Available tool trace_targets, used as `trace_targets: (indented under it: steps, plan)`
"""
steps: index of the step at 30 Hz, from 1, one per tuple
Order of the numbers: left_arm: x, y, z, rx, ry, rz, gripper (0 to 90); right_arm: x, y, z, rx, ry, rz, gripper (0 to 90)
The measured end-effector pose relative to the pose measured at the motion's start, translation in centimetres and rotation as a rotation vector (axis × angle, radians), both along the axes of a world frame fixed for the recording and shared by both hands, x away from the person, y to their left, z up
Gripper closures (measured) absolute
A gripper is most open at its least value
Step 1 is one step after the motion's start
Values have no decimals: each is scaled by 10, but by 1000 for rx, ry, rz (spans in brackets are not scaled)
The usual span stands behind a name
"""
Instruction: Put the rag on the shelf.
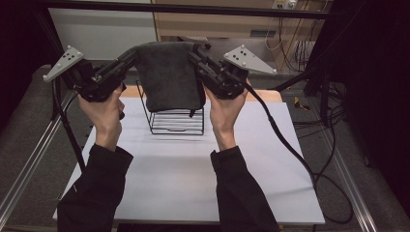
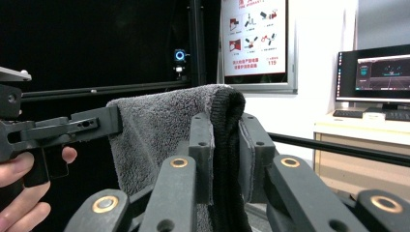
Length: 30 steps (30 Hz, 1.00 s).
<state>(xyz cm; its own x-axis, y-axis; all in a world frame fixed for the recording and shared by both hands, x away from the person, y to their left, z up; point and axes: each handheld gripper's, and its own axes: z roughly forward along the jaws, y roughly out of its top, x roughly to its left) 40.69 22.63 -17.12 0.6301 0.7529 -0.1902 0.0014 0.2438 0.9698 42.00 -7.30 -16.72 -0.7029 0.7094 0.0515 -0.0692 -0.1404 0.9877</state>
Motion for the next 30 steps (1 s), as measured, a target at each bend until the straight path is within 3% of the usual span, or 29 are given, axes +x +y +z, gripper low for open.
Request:
trace_targets:
  steps: [12,21,30]
  plan:
    - [12,2,27,5,-23,32,816,14,7,27,-5,-22,-13,787]
    - [29,7,35,-12,-6,28,816,29,12,35,-11,-25,-26,788]
    - [38,5,52,11,-23,50,816,42,14,47,8,-36,-28,788]
